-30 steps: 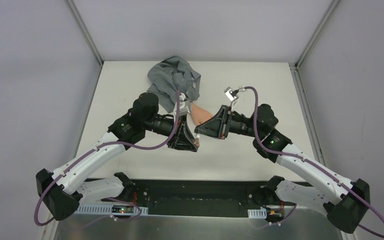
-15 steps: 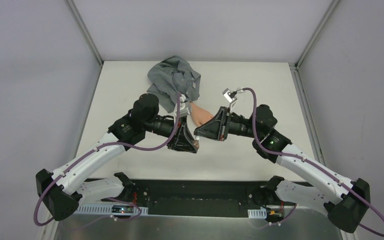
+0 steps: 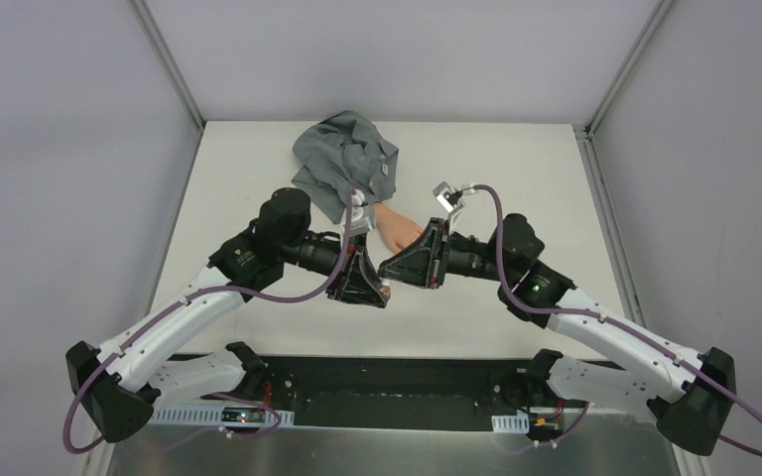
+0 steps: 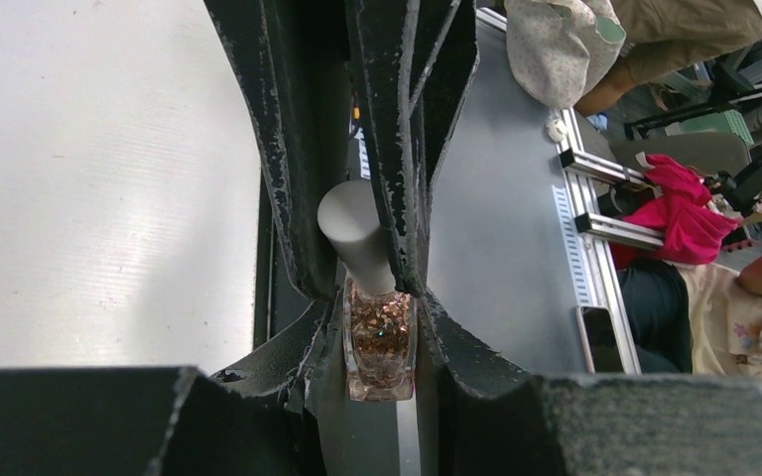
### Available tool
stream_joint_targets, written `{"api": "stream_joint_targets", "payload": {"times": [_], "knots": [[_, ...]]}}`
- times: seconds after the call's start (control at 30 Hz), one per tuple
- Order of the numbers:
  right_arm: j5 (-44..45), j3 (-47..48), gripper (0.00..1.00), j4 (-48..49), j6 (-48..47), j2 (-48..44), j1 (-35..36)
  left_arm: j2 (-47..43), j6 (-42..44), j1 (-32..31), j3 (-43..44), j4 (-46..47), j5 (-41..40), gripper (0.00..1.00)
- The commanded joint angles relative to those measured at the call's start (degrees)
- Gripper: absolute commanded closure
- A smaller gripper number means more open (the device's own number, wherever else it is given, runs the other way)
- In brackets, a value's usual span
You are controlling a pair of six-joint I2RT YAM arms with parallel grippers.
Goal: Paint the nails
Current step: Close the nail polish bottle.
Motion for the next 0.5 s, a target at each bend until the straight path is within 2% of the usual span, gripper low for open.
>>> {"api": "stream_joint_targets", "payload": {"times": [0.0,0.47], "knots": [[2.16,0.15,1.0,2.06,-4.05,-0.31,4.21,-1.23,0.7,-0.26,0.14,4.05,-2.3,1.0],[11.26,-6.41,1.0,8.44,-5.64,-2.75,8.87,-2.83,1.21,0.18,-0.61,4.27,-6.36,1.0]]}}
